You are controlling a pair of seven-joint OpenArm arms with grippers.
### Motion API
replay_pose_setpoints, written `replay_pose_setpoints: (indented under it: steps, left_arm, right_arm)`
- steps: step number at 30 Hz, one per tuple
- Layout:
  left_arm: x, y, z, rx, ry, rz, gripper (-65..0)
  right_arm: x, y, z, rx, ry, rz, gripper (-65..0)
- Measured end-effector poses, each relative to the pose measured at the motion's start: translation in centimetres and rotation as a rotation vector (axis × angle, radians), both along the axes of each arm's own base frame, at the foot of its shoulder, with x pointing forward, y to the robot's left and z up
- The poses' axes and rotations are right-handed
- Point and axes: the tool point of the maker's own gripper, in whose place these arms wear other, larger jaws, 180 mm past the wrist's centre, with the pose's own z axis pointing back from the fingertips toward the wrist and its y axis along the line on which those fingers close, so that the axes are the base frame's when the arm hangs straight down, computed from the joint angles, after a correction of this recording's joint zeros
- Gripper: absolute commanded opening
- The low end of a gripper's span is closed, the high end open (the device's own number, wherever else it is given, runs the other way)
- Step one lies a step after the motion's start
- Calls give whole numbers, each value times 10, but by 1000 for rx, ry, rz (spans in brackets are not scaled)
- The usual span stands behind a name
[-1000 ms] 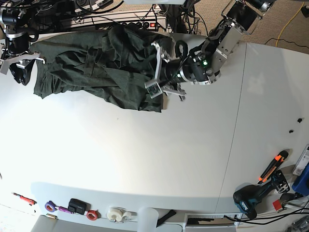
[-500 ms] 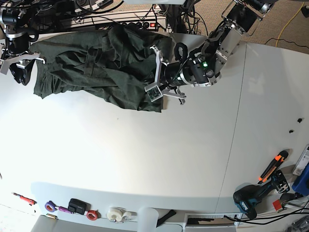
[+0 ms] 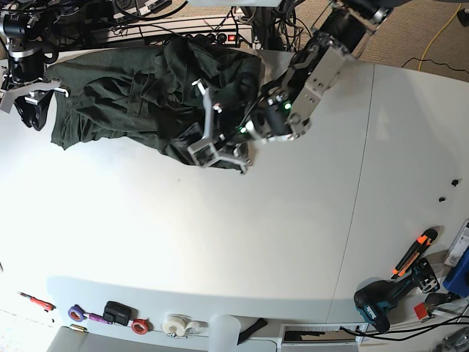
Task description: Layout the t-shirt on the table in an organized manner, then fold the t-shirt properly
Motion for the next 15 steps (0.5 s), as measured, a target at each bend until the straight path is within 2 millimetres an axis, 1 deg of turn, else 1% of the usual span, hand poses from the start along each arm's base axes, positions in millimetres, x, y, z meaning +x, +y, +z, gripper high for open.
replay_pose_setpoints:
  steps: [3, 6, 9, 10, 12, 13, 14, 15]
  left_arm:
    - [12, -13, 7, -39, -7, 4, -650]
    - [26, -24, 3, -46, -5, 17, -650]
    - [39, -36, -7, -53, 10, 27, -650]
    - [43, -39, -9, -60, 17, 30, -598]
    - [52, -44, -13, -55, 26, 33, -410]
    - [57, -45, -13, -49, 30, 41, -339]
    - [63, -45, -13, -44, 32, 56, -301]
    - [69, -43, -12, -40, 32, 82, -296]
  right_arm:
    - [0, 0, 0, 0, 2, 0, -506]
    - [0, 0, -1, 0, 4, 0, -506]
    - [0, 0, -1, 1, 4, 0, -506]
    - [0, 0, -1, 1, 4, 0, -506]
    - [0, 0, -1, 1, 4, 0, -505]
    - [0, 0, -1, 1, 4, 0, -506]
    - [0, 0, -1, 1, 4, 0, -506]
    - [0, 0, -1, 1, 4, 0, -506]
